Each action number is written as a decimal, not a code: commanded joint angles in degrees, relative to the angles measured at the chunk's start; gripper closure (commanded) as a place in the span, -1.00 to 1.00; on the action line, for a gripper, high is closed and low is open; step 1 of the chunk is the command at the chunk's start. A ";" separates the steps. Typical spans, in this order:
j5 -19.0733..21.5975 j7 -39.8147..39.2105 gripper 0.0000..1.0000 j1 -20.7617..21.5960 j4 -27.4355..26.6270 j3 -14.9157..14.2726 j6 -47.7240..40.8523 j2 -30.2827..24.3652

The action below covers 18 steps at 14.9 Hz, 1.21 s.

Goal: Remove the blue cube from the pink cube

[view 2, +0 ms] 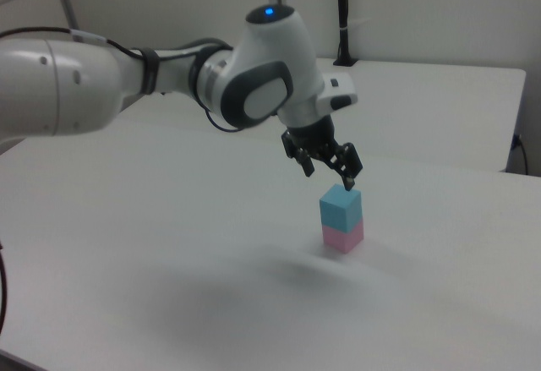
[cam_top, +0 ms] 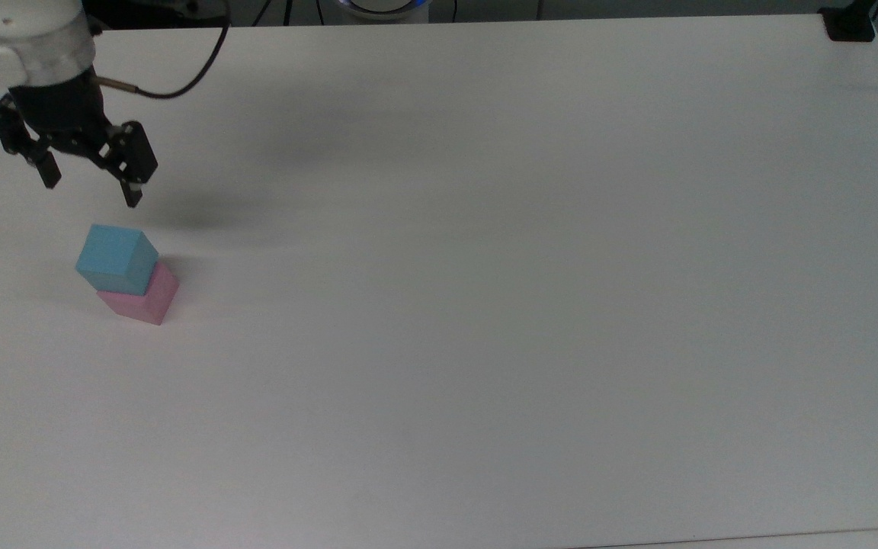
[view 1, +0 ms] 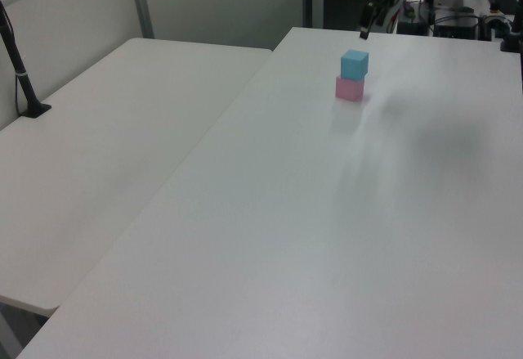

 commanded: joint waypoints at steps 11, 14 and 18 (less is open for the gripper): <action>2.62 -1.26 -0.97 -0.99 0.78 2.51 10.14 7.96; 2.53 -4.49 -0.03 -1.16 0.78 3.13 11.30 8.76; 3.06 -5.83 0.16 -1.08 -0.88 3.57 9.90 4.99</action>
